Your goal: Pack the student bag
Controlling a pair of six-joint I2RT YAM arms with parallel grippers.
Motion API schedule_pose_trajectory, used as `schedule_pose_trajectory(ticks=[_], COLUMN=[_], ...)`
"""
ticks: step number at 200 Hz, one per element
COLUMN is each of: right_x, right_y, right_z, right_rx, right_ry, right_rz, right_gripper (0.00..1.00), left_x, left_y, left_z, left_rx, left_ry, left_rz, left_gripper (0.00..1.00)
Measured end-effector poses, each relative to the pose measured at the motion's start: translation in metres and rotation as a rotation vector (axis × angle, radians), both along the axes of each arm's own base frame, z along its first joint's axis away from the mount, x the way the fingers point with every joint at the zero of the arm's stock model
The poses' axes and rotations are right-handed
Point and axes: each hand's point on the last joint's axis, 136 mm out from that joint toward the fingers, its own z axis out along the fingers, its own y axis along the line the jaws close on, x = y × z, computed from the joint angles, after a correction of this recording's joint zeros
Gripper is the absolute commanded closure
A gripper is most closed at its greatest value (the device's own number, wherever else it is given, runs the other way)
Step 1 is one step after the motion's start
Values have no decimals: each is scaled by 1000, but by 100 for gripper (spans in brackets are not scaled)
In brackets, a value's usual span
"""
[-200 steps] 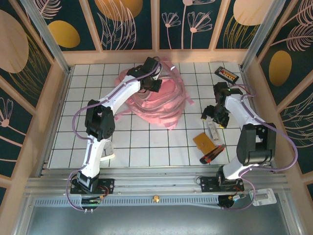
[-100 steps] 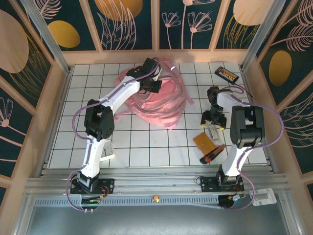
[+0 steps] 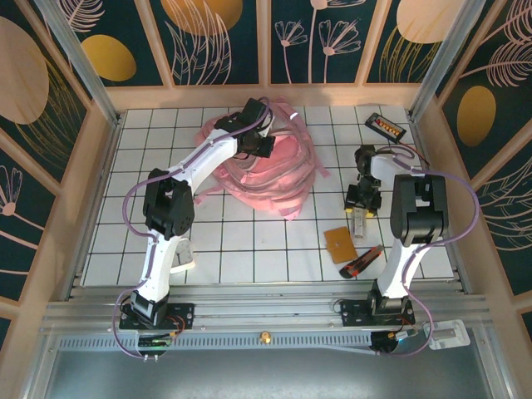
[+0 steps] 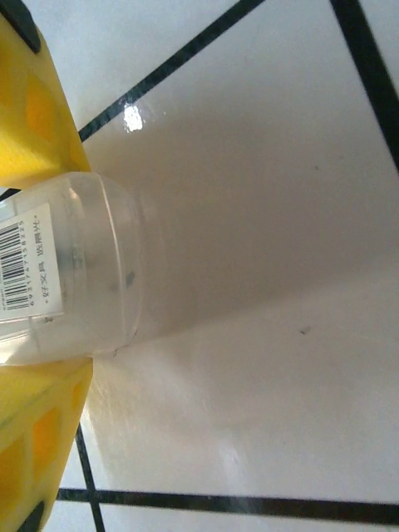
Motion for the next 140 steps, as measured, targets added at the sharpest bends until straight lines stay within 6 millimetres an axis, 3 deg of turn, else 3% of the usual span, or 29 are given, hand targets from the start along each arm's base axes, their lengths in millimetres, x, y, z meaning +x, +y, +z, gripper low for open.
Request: schedule_pose_trajectory(ticks=[28,60,86,114,140], right_x=[8,23,49,77,93], right_y=[-8,-18,-20,-9,16], right_z=[3,11,31,60,85], right_rx=[11,23,71,178,339], right_ry=[-22,-70,-148,-241,-305], right_rz=[-30,-71,-114,-159,-211], right_gripper=[68,69,69,70,70], left_x=[0,0,0,1,2], left_y=[0,-1,-2,-4,-7], left_z=[0,1,7,17,24], left_rx=[-6,-19,-37,-65,-95], left_ry=[4,11,13,16,24], left_rz=[-1,6,14,20,24], left_gripper=[100,100,100,100,100])
